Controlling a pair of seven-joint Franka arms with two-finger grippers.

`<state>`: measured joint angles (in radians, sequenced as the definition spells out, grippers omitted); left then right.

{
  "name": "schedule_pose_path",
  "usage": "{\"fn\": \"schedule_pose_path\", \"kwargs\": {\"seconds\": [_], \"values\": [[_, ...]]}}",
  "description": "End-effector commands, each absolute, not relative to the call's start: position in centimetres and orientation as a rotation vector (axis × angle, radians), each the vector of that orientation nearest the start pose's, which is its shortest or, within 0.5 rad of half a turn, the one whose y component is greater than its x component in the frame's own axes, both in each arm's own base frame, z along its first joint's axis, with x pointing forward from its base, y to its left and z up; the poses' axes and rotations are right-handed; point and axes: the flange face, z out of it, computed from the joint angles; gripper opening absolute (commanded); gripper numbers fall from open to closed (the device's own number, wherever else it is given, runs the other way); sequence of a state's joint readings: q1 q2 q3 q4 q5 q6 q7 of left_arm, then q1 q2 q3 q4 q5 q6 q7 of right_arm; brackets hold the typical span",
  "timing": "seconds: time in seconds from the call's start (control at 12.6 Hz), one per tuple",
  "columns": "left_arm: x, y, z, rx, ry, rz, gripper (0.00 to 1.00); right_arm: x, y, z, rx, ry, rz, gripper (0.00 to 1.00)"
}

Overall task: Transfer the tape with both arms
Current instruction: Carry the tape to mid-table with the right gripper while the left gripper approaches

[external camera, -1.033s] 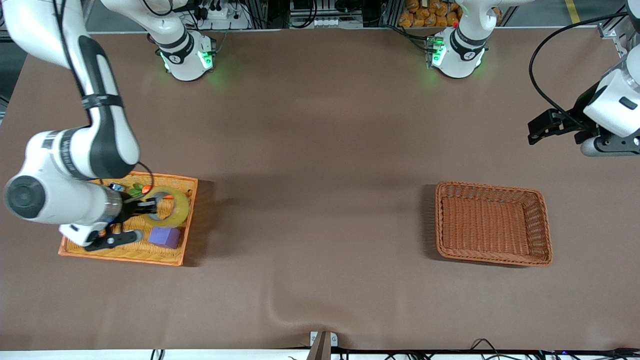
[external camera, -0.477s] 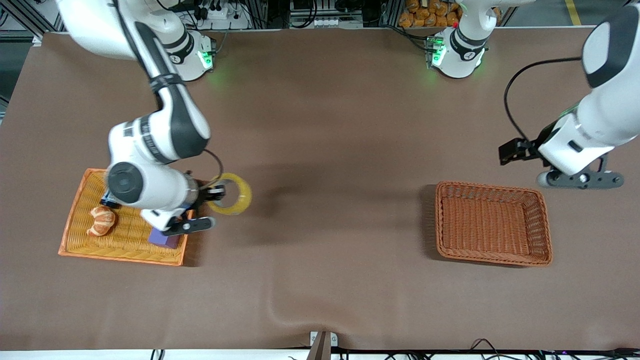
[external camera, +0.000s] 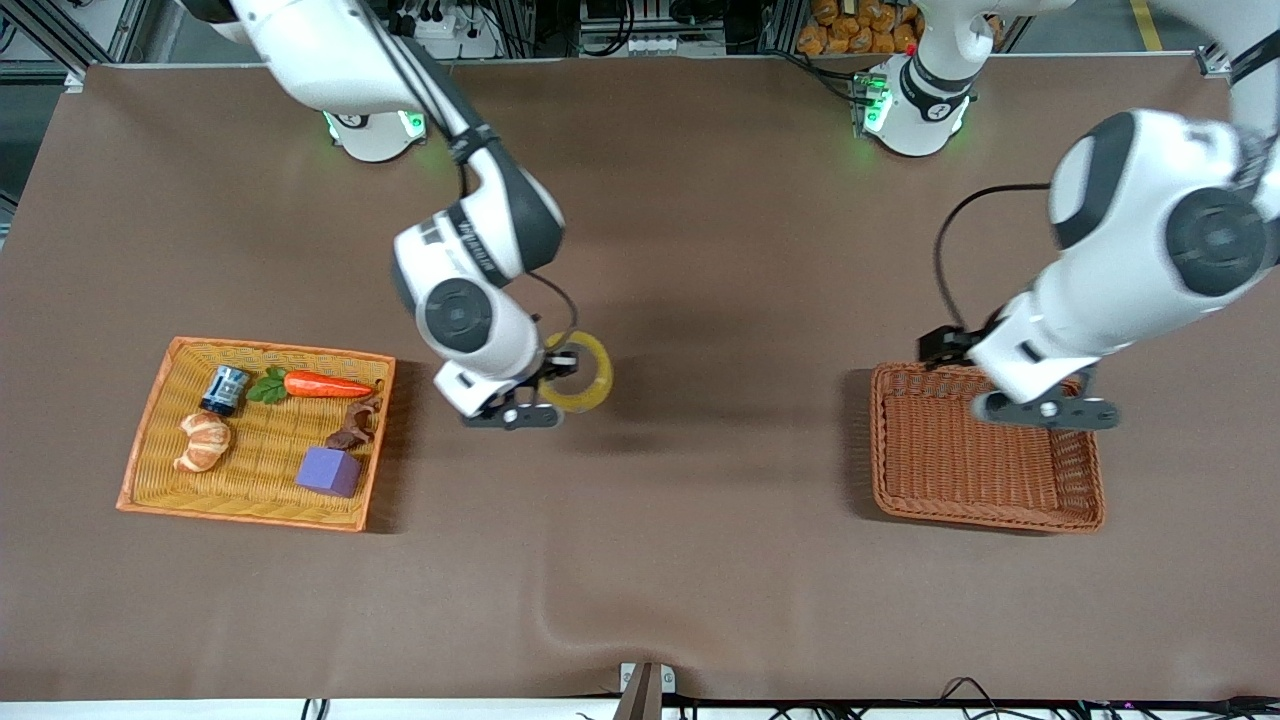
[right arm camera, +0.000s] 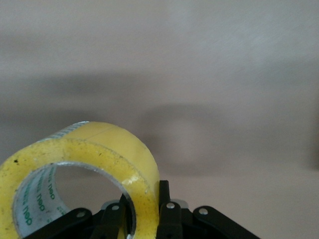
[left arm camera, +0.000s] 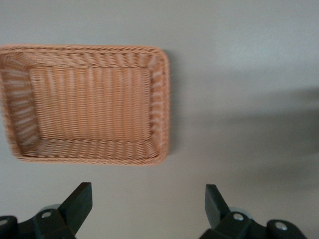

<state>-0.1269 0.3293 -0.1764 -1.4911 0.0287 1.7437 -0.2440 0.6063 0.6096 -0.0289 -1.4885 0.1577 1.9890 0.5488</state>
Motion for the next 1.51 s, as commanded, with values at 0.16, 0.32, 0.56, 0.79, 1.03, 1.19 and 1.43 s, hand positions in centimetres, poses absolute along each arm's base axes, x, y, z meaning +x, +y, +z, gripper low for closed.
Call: {"fn": "schedule_pose_path", "kwargs": {"seconds": [0.16,0.32,0.56,0.79,1.03,1.19,1.43], "values": [[62.9,-24.2,42.8,-3.151,-0.021,0.118,1.00,56.9,42.9,27.3,-3.057,0.115,0.162,0.00],[61.4,-25.7,42.9,-3.142,-0.092,0.099,1.00,56.0,43.9,25.4,-3.066,0.096,0.178,0.00],[61.2,-26.8,42.0,-3.140,-0.104,0.093,1.00,55.5,44.6,24.8,-3.070,0.093,0.174,0.94],[60.9,-28.2,40.7,-3.152,-0.215,0.045,1.00,56.7,43.3,26.6,-3.059,0.111,0.152,1.00],[59.8,-32.0,36.3,-3.172,-0.326,0.000,1.00,59.6,36.9,31.6,-3.072,0.062,0.197,1.00],[57.5,-37.4,33.6,-3.174,-0.332,0.004,1.00,62.1,30.5,35.1,-3.059,0.053,0.219,1.00],[54.9,-43.4,29.4,-3.157,-0.372,-0.133,1.00,64.2,21.8,39.8,-3.031,-0.079,0.214,1.00]]}}
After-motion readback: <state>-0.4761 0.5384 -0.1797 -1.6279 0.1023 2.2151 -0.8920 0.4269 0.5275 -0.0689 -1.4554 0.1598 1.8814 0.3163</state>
